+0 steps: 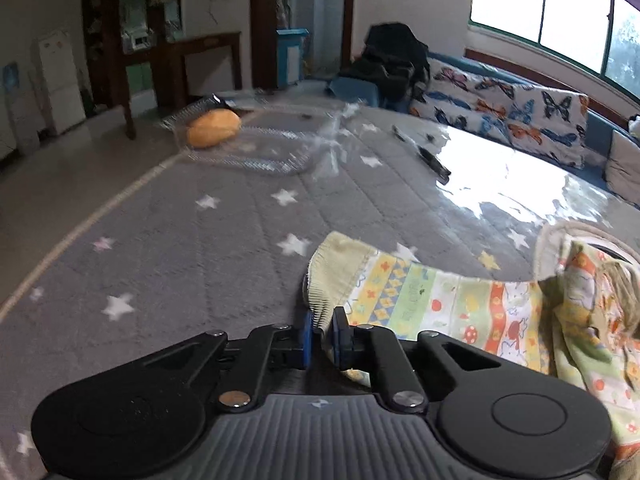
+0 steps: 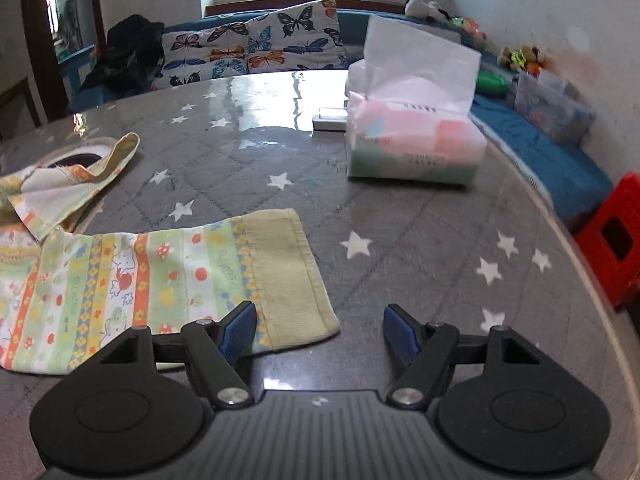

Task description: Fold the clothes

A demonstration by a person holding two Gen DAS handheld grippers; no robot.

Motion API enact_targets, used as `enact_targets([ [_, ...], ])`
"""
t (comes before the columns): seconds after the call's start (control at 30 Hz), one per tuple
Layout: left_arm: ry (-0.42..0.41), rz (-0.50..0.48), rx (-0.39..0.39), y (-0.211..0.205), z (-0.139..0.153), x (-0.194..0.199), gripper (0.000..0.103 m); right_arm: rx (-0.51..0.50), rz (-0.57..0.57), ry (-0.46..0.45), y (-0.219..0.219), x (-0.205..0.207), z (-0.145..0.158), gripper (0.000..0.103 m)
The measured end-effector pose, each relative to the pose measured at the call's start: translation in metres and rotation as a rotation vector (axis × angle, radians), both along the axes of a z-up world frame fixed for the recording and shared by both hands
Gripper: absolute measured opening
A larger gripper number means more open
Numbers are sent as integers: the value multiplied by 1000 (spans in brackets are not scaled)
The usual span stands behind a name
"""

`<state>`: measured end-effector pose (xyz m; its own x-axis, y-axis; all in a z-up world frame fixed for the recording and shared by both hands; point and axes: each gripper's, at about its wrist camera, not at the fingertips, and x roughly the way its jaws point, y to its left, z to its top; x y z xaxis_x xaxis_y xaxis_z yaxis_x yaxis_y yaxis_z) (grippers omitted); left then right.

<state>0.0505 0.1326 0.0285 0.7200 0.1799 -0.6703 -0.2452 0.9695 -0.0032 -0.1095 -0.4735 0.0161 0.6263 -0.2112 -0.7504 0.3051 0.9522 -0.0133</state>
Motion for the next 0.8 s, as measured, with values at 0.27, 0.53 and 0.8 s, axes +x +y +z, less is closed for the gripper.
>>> enact_targets([
  [0.27, -20, 100, 23, 33, 18, -19, 10, 45, -1, -37, 3, -2, 0, 41],
  [0.53, -37, 92, 42, 44, 32, -35, 10, -6, -15, -78, 7, -11, 11, 10],
  [0.8, 4, -60, 42, 20, 36, -53, 10, -129, -123, -103, -25, -37, 39, 9],
])
